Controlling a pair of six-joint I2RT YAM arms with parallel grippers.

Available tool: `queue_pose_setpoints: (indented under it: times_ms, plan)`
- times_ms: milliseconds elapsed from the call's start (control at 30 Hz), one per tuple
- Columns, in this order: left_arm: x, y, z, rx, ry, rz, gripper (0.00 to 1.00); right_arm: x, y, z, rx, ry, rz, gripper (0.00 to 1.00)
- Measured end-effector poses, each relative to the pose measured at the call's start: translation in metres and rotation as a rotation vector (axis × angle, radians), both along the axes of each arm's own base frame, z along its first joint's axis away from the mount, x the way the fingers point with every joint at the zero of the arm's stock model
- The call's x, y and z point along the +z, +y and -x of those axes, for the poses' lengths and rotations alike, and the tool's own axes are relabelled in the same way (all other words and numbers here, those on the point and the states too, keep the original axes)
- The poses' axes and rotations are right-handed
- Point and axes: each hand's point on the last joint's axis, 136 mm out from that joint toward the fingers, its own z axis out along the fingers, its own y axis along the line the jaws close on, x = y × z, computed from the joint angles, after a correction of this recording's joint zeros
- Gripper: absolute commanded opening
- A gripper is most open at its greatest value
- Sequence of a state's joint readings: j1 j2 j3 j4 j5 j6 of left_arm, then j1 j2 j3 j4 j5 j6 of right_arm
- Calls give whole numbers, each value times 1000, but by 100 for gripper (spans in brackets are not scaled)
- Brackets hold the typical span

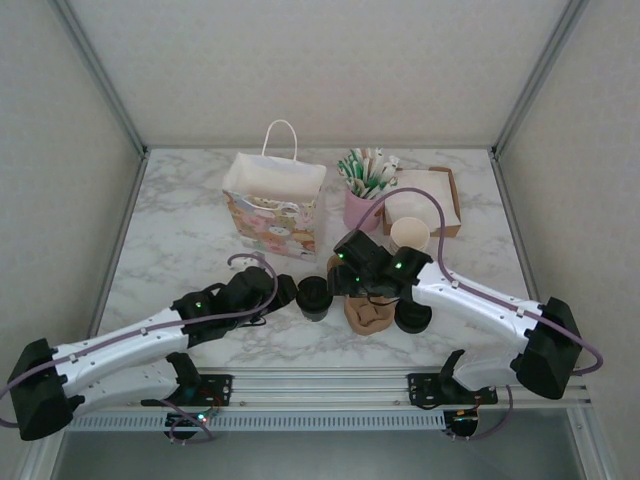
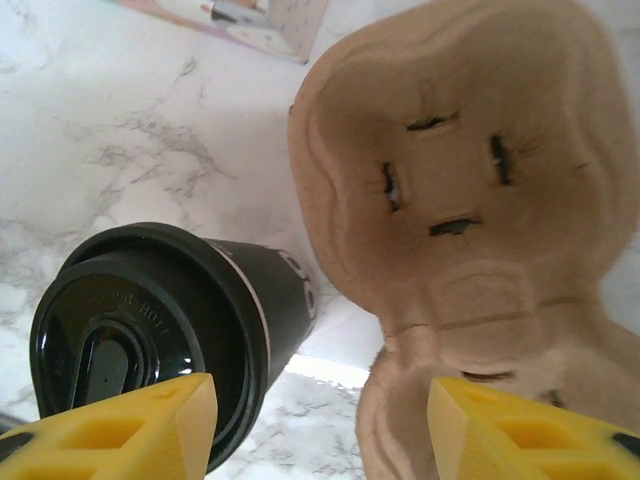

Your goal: Pack the takeout coffee

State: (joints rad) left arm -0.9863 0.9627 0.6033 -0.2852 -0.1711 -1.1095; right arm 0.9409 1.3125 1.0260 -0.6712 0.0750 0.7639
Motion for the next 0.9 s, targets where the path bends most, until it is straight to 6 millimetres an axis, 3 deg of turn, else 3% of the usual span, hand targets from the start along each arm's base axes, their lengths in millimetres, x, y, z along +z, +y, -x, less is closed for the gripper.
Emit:
queue_pose_setpoints:
  times_ms: [133,433,900]
  plan:
    - [4,-15,3,-17,29,97,53,0,8,-8,3,22,-105,59]
    - [-10,-24,18,-24,96,160,47,15,34,-14,55,19,-254,57]
    - [-15,-20,24,-10,116,187,45,-11,41,-16,58,75,-217,56]
